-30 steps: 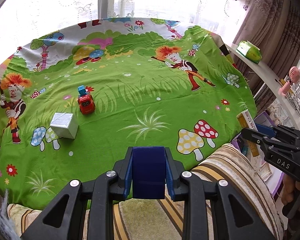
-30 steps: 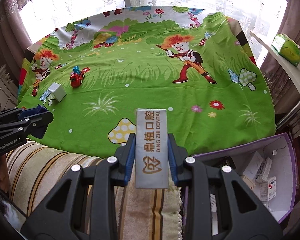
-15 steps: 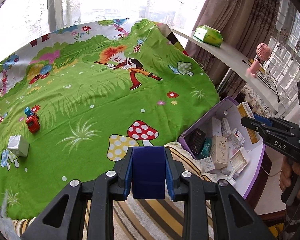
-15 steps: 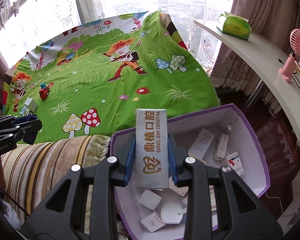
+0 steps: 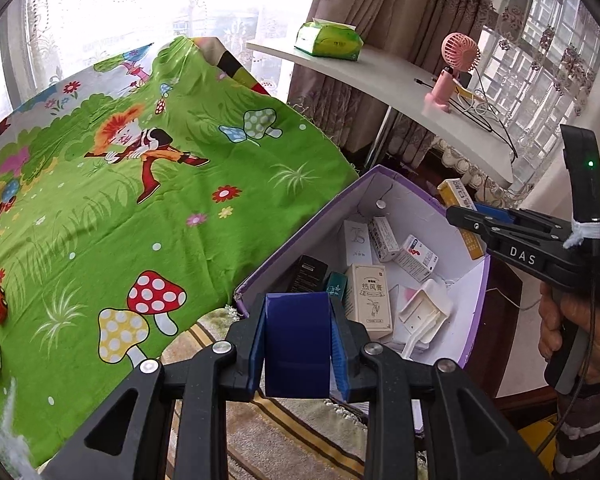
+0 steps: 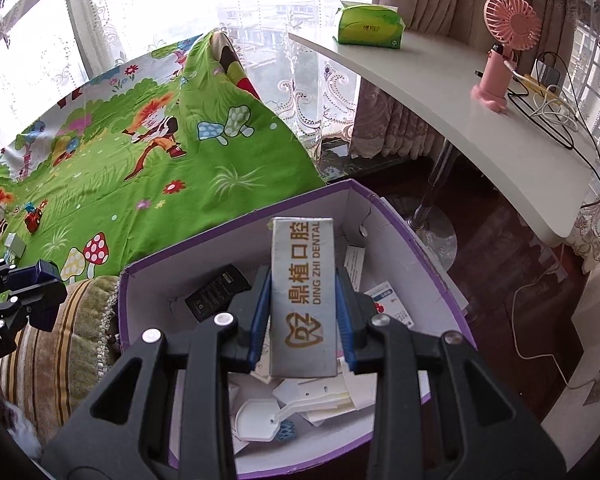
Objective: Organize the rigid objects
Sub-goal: 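Carry the tape roll and dental box into the storage box and open both tools, then move both open tools back over the remaining items on the bed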
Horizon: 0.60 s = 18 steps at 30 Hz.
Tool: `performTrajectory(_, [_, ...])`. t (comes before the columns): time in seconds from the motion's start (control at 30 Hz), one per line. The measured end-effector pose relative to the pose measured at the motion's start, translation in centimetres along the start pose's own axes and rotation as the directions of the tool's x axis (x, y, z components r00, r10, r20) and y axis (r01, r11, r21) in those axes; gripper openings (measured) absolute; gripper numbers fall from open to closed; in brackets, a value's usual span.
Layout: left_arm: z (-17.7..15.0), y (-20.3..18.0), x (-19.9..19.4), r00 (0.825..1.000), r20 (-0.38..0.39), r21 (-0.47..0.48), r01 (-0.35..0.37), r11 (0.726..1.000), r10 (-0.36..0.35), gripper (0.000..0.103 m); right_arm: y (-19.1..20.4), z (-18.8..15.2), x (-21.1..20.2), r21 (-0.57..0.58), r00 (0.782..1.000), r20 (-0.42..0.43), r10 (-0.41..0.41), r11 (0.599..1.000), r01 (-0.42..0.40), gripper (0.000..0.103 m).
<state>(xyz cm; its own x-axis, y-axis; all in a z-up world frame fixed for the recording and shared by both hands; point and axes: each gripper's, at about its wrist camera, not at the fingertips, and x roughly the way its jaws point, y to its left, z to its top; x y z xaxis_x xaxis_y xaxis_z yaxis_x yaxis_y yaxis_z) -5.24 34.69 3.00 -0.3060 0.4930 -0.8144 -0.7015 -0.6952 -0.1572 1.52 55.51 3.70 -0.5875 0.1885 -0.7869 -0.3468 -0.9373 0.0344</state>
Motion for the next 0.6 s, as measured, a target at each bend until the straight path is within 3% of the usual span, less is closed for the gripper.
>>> performTrajectory(0.17, [0.8,-1.0,0.6,0.999,0.003,0.01,0.039,0.999,-0.039,0.032,-1.0,0.0,0.2,0.024,1.0,-0.002,-0.007,1.0,0.007,0.037])
performTrajectory(0.23, [0.9,-1.1,0.7,0.999,0.003,0.01,0.035,0.999,-0.035,0.042,-1.3,0.0,0.2,0.036,1.0,0.0,-0.004,0.999,0.004,0.055])
performTrajectory(0.3, [0.8,-1.0,0.7,0.999,0.002,0.008,0.034,0.999,-0.034,0.043,-1.3,0.0,0.0,0.041,1.0,0.009,0.004,0.999,-0.004,0.064])
performTrajectory(0.6, [0.7,-0.5,0.0,1.0,0.02,0.007,0.009,1.0,-0.009,0.043,0.3,0.3,-0.2,0.004,1.0,0.011,0.02,1.0,-0.02,0.065])
